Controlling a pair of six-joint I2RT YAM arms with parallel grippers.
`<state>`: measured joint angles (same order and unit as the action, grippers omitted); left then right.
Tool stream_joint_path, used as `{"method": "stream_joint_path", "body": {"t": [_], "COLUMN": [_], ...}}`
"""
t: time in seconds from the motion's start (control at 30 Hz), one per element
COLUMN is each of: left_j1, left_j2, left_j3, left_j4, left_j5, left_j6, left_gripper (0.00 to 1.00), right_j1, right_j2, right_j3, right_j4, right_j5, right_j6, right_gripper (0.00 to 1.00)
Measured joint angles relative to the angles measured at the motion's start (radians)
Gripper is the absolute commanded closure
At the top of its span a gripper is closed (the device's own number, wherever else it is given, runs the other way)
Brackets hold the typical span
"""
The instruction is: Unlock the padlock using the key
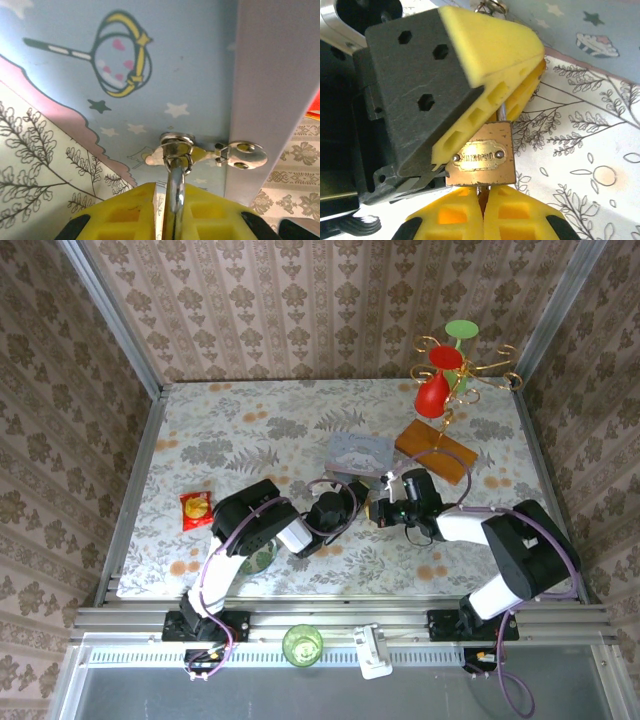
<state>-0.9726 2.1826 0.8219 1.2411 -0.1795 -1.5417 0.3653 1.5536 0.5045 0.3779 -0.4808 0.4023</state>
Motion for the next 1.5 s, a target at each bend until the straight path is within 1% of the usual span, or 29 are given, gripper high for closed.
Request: {"method": "stream_joint_path", "body": {"t": [0.1, 0.13, 0.2, 0.23, 0.27, 0.3, 0.33, 0.53, 0.67, 0.8, 0.9, 1.0, 1.03, 1.13, 1.23, 1.37, 1.4, 1.5], "left_j1": [-0.001, -0.002, -0.002, -0.001, -0.001, -0.001, -0.002, -0.001, 0.011, 0.024, 0.033, 0.045, 0.047, 0.045, 0.045, 0.058, 0.061, 0.064], "left_j2": [-0.005, -0.008, -0.022, -0.032, -0.042, -0.055, -0.071, -0.164, -0.197, -0.224, -0.285, -0.309, -0.31, -0.321, -0.313, -0.28, -0.269, -0.248], "left_j3": [-0.008, -0.011, -0.025, -0.033, -0.042, -0.054, -0.067, -0.104, -0.124, -0.16, -0.149, -0.007, 0.043, 0.151, 0.22, 0.257, 0.265, 0.284], "left_j4": [0.001, 0.0, 0.0, -0.002, -0.003, -0.007, -0.015, -0.078, -0.103, -0.146, -0.299, -0.528, -0.583, -0.73, -0.849, -0.961, -0.986, -1.058], "left_j5": [0.0, 0.0, 0.0, 0.0, 0.0, 0.001, 0.0, 0.003, 0.003, -0.007, -0.01, 0.024, 0.027, 0.023, 0.039, 0.061, 0.06, 0.061], "left_j6": [0.001, 0.001, 0.002, 0.003, 0.006, 0.01, 0.016, 0.051, 0.071, 0.114, 0.23, 0.385, 0.434, 0.58, 0.681, 0.769, 0.788, 0.83], "left_gripper": [0.91, 0.89, 0.8, 0.74, 0.67, 0.57, 0.56, 0.56, 0.56, 0.56, 0.57, 0.62, 0.65, 0.67, 0.74, 0.77, 0.77, 0.78], "right_j1": [-0.037, -0.042, -0.045, -0.045, -0.045, -0.047, -0.054, -0.068, -0.068, -0.08, -0.09, -0.091, -0.092, -0.093, -0.093, -0.092, -0.092, -0.089], "right_j2": [0.034, 0.04, 0.046, 0.048, 0.051, 0.053, 0.058, 0.081, 0.104, 0.148, 0.174, 0.18, 0.182, 0.187, 0.19, 0.19, 0.192, 0.216], "right_j3": [-0.035, -0.04, -0.041, -0.041, -0.041, -0.041, -0.041, -0.041, -0.04, -0.042, -0.045, -0.055, -0.055, -0.055, -0.055, -0.055, -0.055, -0.053], "right_j4": [0.105, 0.122, 0.139, 0.146, 0.156, 0.164, 0.172, 0.193, 0.211, 0.277, 0.327, 0.362, 0.367, 0.369, 0.374, 0.375, 0.374, 0.375], "right_j5": [-0.094, -0.113, -0.138, -0.151, -0.163, -0.164, -0.163, -0.159, -0.16, -0.188, -0.209, -0.222, -0.225, -0.227, -0.227, -0.227, -0.229, -0.231], "right_j6": [0.069, 0.08, 0.096, 0.104, 0.112, 0.123, 0.131, 0.148, 0.156, 0.214, 0.265, 0.307, 0.314, 0.321, 0.324, 0.324, 0.326, 0.34], "right_gripper": [0.99, 0.99, 0.99, 0.99, 0.99, 0.99, 0.99, 0.99, 0.99, 0.98, 0.94, 0.93, 0.93, 0.94, 0.94, 0.91, 0.89, 0.78]}}
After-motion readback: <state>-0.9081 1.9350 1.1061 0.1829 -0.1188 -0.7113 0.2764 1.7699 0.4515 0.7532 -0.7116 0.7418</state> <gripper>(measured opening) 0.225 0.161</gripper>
